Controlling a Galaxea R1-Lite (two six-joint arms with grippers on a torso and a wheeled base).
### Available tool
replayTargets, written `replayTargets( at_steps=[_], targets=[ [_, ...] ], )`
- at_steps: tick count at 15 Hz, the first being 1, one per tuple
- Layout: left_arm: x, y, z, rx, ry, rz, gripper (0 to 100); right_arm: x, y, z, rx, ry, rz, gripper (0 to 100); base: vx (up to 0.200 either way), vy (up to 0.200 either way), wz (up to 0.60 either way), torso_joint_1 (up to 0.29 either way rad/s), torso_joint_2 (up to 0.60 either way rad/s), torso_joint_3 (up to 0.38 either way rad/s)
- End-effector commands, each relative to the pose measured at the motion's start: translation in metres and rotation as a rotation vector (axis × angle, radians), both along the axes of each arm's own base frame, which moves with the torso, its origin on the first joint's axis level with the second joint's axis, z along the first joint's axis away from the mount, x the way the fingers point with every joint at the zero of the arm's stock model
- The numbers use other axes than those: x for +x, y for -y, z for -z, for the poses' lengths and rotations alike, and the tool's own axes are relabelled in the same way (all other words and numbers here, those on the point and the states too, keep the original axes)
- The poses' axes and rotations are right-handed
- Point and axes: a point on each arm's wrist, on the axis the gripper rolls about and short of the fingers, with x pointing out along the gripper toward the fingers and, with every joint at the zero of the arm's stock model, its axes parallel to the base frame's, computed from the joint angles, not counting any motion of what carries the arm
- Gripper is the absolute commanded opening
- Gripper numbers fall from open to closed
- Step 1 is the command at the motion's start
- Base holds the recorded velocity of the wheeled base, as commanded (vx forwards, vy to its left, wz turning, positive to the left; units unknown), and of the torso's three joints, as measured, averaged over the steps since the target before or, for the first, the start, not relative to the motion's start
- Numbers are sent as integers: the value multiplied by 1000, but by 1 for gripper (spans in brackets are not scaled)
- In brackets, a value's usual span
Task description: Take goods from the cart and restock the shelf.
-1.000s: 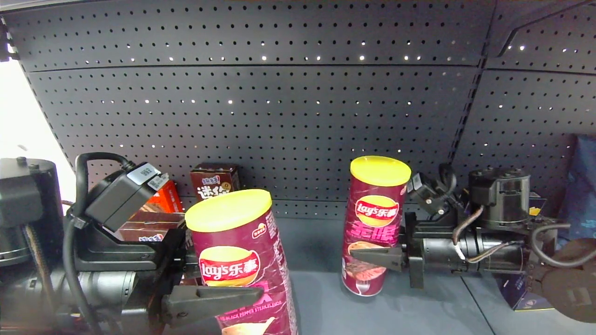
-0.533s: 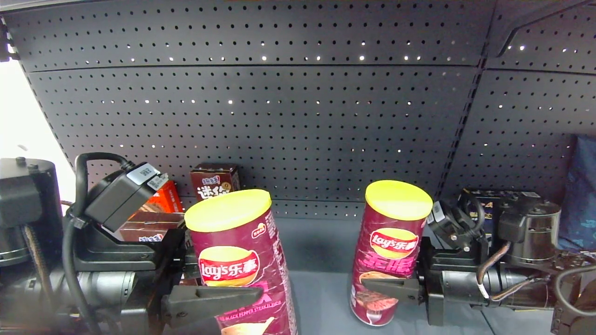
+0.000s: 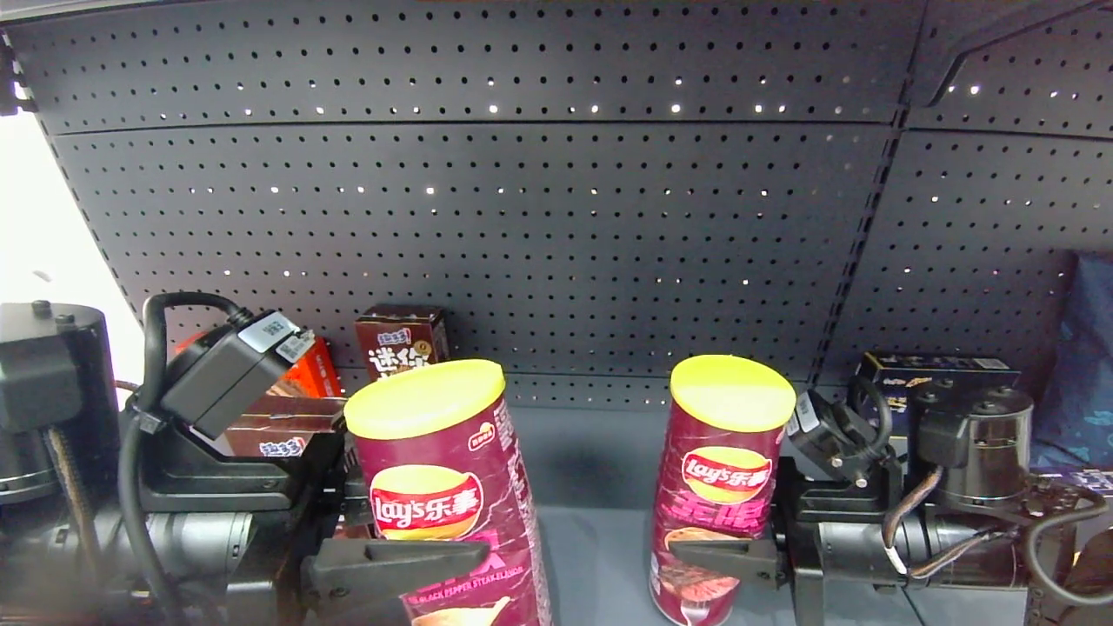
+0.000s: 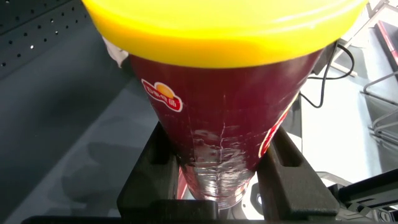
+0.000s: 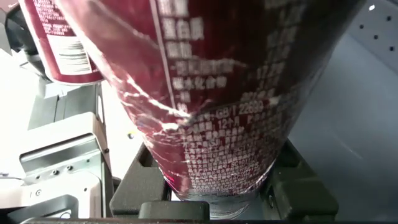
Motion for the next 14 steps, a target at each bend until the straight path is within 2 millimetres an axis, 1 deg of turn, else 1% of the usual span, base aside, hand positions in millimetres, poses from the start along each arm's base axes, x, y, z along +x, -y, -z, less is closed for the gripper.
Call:
replayTargets(
  at_steps=[1, 7, 9, 10, 14],
  targets=[
    [1, 0, 0, -1, 0, 0, 0, 2, -2, 4, -9, -13, -2, 0, 0, 0, 0, 0, 0, 0],
    [1, 0, 0, -1, -2, -1, 0, 7, -5, 13, -26, -40, -4, 0, 0, 0, 0, 0, 0, 0],
    [1, 0, -1, -4, 1, -1, 0, 4, -8, 15, -30, -47, -16, 0, 0, 0, 0, 0, 0, 0],
    [1, 0, 0, -3, 0, -1, 0, 4, -8, 16, -34, -45, -19, 100, 0, 0, 0, 0, 0, 0],
    [0, 0, 0, -3, 0, -1, 0, 1, -3, 16, -35, -49, -8, 100, 0, 0, 0, 0, 0, 0]
  ],
)
